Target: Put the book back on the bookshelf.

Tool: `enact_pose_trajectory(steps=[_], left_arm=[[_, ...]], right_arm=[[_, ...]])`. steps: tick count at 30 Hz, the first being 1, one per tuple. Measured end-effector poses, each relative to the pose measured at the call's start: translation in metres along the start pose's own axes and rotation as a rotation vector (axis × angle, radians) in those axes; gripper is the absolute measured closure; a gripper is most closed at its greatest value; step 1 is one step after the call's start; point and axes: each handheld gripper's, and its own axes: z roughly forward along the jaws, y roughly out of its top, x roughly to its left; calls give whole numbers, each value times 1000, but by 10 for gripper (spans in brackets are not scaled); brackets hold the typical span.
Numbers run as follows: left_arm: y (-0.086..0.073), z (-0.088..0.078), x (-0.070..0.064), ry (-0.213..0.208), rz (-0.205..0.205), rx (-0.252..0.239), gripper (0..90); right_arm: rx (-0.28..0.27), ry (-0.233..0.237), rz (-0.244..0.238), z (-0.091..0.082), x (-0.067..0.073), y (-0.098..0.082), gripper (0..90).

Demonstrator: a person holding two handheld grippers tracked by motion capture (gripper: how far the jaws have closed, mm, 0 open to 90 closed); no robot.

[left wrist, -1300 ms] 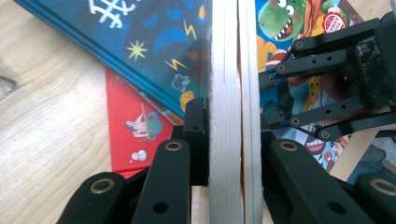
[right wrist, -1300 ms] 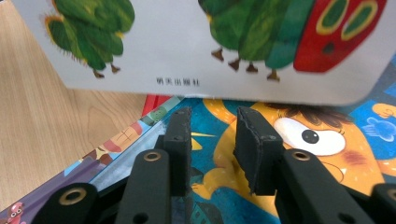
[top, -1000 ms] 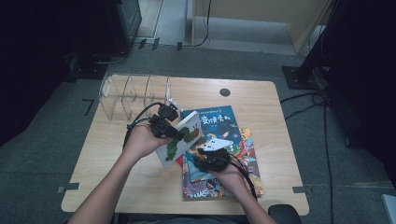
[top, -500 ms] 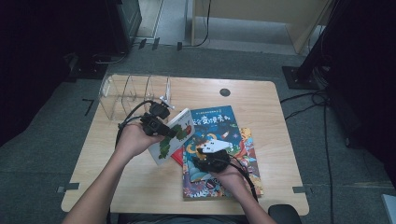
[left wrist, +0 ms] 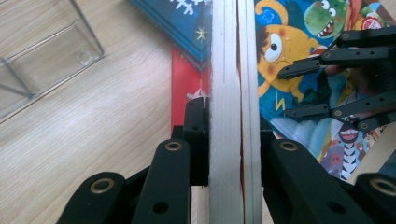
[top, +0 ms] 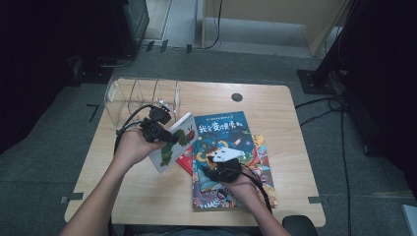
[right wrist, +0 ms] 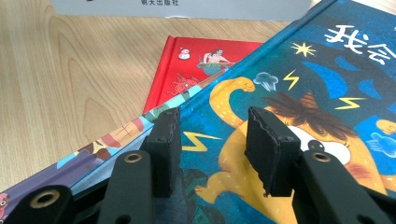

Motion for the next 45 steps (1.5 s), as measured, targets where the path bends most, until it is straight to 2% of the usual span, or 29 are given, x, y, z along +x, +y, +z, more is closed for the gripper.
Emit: enact_pose_trajectory(steps=[21, 30, 40, 42, 45], left_arm=[[-19, -6, 20, 14, -62, -4, 769], [-26, -9, 30, 37, -95, -1, 770], [-23, -15, 45, 54, -164, 3, 770], [-22, -15, 50, 63, -193, 9, 770], [-18, -13, 54, 80, -216, 18, 770]], right_arm=[[0, 1, -1, 0, 1, 0, 540], [0, 1, -1, 0, 1, -1, 540], [0, 1, 0, 0, 1, -1, 539], [0, 1, 0, 0, 1, -1, 539], [-1, 1, 0, 0, 1, -1, 540]])
